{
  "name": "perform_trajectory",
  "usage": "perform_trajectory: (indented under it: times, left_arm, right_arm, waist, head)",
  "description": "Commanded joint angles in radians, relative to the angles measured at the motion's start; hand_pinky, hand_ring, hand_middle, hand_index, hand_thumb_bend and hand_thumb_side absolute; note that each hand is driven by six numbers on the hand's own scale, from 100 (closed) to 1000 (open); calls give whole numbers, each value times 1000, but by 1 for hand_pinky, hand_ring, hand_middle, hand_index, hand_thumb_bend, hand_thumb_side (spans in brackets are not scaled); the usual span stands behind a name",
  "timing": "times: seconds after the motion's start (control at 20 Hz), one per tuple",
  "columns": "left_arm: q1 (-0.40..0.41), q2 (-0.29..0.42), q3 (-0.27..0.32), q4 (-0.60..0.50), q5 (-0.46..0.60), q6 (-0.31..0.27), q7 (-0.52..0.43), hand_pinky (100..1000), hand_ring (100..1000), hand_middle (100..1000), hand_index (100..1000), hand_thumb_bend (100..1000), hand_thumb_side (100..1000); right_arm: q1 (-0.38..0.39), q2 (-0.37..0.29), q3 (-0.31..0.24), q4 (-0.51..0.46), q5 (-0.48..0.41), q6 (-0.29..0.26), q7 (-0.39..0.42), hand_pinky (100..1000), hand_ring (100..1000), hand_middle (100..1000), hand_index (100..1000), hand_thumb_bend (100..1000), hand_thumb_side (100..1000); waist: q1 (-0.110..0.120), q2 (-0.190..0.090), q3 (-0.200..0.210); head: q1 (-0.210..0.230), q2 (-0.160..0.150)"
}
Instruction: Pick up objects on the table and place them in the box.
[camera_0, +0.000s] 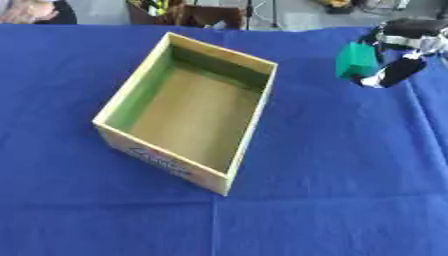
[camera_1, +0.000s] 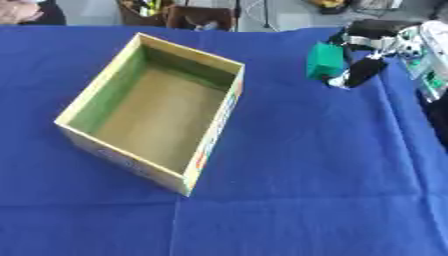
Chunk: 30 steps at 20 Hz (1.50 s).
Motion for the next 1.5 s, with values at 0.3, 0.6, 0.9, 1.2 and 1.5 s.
perform_trajectory:
  times: [0.3, 0.6, 0.9, 1.2, 1.5]
  left_arm:
    - [-5, 11, -1, -18, -1, 3, 2, 674, 593, 697, 807, 100, 1000]
    - [-6, 11, -4, -18, 2, 5, 0, 673, 594, 698, 807, 100, 1000]
    - [-9, 10, -6, -18, 6, 5, -2, 673, 594, 698, 807, 100, 1000]
    - [-11, 10, -9, -18, 9, 3, -5, 673, 594, 699, 808, 100, 1000]
    - [-13, 9, -11, -18, 12, 3, -6, 673, 595, 700, 808, 100, 1000]
  right_arm:
    - [-45, -49, 4, -179, -95, 31, -23, 619, 701, 302, 373, 100, 600]
    - [-79, 6, 47, -297, -117, 66, 3, 585, 675, 300, 373, 100, 616]
    - [-132, 93, 101, -341, -138, 85, 49, 595, 684, 299, 372, 100, 609]
    - [-173, 184, 153, -335, -140, 90, 90, 597, 690, 298, 372, 100, 593]
    - [-189, 257, 184, -289, -135, 98, 114, 601, 701, 295, 372, 108, 557]
  waist:
    - [-4, -46, -1]
    - [-7, -60, 6]
    - [-13, -69, 22]
    - [-17, -73, 27]
    - [-20, -71, 38]
  head:
    - [9, 13]
    - [6, 16]
    - [-3, 18]
    - [-13, 17]
    - [-22, 17]
